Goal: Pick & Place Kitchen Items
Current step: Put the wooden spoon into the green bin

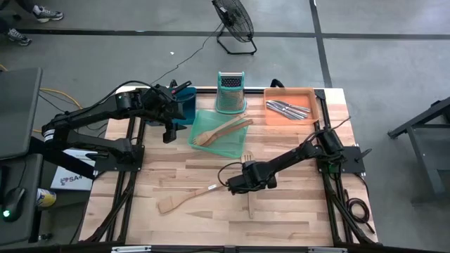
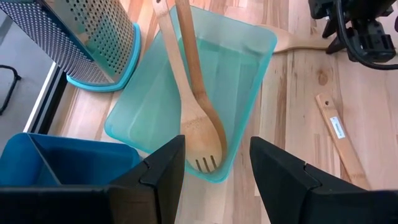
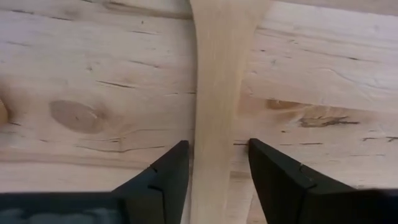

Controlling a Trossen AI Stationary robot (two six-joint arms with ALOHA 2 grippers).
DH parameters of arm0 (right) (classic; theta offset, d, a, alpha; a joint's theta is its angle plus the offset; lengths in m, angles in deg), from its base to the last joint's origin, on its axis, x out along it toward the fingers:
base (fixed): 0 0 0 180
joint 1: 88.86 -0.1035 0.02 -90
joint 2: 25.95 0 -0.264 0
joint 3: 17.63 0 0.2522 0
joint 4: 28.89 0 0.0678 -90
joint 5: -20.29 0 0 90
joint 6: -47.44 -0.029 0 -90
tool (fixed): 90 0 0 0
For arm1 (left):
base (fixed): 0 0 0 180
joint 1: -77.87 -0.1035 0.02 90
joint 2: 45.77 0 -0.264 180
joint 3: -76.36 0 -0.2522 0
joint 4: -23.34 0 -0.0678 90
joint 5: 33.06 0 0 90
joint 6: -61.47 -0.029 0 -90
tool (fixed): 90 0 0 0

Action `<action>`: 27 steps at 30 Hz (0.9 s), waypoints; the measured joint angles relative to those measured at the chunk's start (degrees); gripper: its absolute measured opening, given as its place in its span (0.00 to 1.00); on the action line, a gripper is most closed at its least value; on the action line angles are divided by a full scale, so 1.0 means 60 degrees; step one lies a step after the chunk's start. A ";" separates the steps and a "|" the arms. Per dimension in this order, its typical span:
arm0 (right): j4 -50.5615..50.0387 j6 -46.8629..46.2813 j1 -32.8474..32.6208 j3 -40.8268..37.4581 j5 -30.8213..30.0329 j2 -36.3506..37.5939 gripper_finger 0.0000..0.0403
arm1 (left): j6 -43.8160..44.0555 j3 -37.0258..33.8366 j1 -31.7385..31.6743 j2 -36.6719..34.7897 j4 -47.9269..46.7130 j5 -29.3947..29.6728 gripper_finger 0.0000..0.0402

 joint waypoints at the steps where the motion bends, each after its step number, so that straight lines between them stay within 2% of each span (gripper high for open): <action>1: -0.0018 -0.0019 0.0000 -0.0024 0.0035 0.0000 0.38 | 0.0000 0.0000 0.0000 0.0000 -0.0003 0.0000 0.44; 13: -0.0154 0.0048 -0.0004 -0.0044 0.0050 -0.0004 0.17 | 0.0004 0.0000 0.0000 0.0000 0.0004 0.0011 0.44; 27: -0.0073 0.0615 -0.0062 -0.0083 0.0282 0.0300 0.17 | 0.0011 0.0000 0.0000 0.0000 0.0127 0.0018 0.44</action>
